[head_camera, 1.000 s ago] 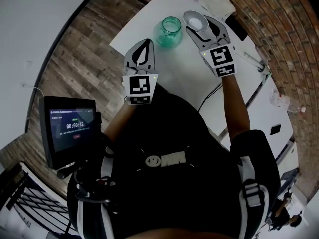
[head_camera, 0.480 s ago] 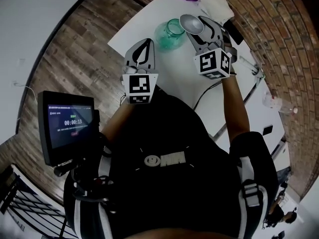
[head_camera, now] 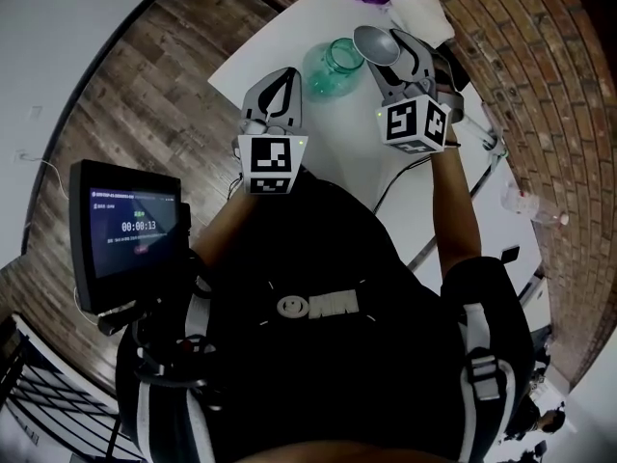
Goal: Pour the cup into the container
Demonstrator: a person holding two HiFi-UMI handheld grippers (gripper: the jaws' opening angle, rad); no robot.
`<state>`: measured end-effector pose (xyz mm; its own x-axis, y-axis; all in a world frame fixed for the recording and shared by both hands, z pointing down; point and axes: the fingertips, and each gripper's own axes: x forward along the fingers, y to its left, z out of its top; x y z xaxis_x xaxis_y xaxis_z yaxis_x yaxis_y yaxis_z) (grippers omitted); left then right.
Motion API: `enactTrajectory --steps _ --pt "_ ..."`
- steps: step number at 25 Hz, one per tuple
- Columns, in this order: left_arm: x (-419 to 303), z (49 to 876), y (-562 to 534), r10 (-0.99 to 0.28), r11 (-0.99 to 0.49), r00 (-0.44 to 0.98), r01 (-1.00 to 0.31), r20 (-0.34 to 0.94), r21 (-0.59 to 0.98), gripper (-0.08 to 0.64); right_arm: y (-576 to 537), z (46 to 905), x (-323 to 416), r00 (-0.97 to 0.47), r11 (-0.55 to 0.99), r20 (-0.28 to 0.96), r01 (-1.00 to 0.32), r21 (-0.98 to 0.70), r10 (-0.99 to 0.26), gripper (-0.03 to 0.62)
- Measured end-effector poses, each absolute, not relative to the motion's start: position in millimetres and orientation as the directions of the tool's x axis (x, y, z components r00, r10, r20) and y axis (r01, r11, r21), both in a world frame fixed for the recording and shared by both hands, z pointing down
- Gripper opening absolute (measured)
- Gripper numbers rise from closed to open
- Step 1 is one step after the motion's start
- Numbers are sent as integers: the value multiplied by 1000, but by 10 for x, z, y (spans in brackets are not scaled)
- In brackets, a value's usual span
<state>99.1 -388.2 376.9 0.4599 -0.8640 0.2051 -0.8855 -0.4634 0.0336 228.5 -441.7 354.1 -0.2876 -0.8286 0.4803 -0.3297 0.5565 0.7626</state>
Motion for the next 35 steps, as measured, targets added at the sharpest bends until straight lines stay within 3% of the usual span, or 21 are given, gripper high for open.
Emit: enactTrajectory --steps 35 --pt "950 3783 -3943 -870 -449 448 -892 205 44 -6 -4429 3586 2239 -241 458 436 -39 888 -867 261"
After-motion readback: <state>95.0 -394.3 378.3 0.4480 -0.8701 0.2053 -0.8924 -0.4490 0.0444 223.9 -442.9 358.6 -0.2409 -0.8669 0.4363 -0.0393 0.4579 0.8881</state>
